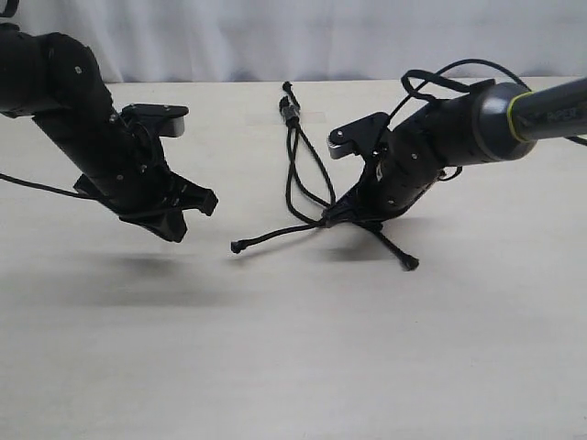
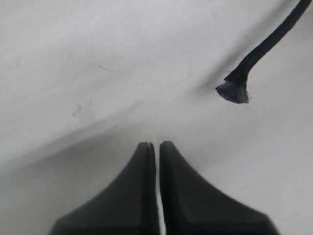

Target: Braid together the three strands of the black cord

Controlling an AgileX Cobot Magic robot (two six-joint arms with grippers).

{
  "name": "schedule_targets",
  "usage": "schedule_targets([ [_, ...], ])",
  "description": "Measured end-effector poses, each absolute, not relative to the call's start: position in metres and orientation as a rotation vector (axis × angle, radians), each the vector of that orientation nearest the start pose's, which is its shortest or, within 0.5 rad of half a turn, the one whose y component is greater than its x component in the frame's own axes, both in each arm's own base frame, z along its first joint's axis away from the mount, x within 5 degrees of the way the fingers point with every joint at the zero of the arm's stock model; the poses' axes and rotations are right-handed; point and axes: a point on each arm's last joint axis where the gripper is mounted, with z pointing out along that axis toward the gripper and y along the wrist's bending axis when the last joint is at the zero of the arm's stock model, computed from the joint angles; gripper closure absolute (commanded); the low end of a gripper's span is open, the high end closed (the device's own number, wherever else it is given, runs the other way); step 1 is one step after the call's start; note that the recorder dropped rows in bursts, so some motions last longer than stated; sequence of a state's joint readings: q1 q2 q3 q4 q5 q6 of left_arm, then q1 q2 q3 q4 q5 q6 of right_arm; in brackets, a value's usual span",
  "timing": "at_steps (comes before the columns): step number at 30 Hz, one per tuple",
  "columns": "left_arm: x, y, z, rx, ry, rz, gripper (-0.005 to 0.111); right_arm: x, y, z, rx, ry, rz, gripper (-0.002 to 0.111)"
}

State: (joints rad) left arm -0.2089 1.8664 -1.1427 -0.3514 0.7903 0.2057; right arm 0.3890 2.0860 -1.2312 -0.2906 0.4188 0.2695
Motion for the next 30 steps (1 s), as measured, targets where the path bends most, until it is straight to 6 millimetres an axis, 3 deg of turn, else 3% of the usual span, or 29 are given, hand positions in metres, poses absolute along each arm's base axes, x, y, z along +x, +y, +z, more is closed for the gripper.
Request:
schedule_targets([
  [7, 0.340, -0.094, 0.164, 0.264, 2.926, -0.389, 0.103, 0.372, 0.147, 0.107, -0.535, 2.762, 0.020, 0.104],
  [17, 0.341, -0.094, 0.164, 0.267, 2.921, -0.387, 0.103, 0.347, 0.160, 0.110, -0.718, 2.948, 0.314, 0.104],
  [23, 0.343, -0.095, 0.165, 0.255, 2.892, -0.384, 0.105, 0.338, 0.162, 0.111, -0.763, 3.011, 0.393, 0.104],
  [27, 0.346, -0.108, 0.159, 0.264, 2.855, -0.397, 0.105, 0.336, 0.163, 0.111, -0.773, 3.030, 0.423, 0.104],
  [30, 0.346, -0.126, 0.137, 0.269, 2.876, -0.401, 0.105, 0.334, 0.164, 0.110, -0.767, 3.038, 0.447, 0.104],
])
